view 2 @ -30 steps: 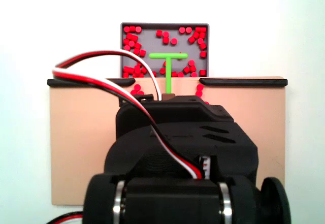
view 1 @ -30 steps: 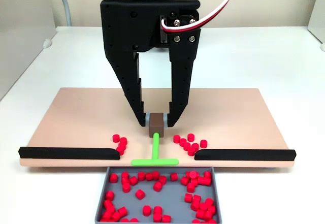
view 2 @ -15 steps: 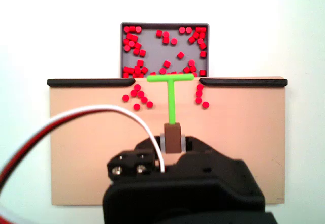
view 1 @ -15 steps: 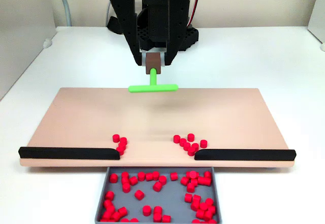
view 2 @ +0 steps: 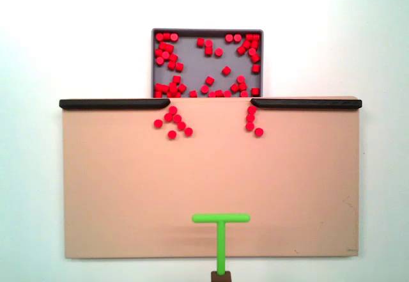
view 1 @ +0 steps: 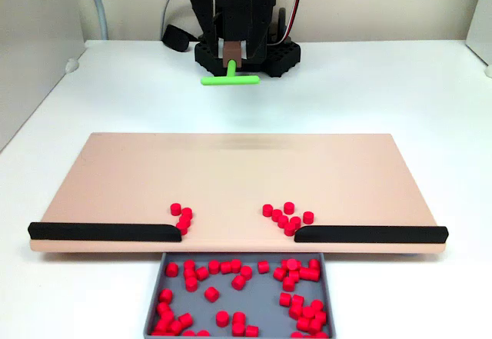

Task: Push granules from bottom to the grey container

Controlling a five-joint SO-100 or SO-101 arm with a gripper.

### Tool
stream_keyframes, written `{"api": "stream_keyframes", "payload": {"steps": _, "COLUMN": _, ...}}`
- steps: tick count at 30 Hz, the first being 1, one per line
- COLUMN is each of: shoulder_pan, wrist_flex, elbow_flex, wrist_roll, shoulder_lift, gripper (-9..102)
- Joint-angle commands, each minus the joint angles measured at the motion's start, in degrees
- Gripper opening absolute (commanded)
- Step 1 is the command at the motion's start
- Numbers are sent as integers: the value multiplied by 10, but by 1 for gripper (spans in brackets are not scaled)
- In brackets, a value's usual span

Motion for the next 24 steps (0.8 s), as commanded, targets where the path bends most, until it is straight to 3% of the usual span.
{"api": "stream_keyframes", "payload": {"steps": 1, "shoulder_pan": -8, "wrist_flex": 14, "elbow_flex": 3, "wrist_roll": 26, "shoulder_lift": 27, "gripper": 0}}
{"api": "stream_keyframes", "payload": {"steps": 24, "shoulder_pan": -34, "wrist_flex": 19, "elbow_flex": 5, "wrist_roll": 28, "shoulder_lift": 20, "gripper": 0}}
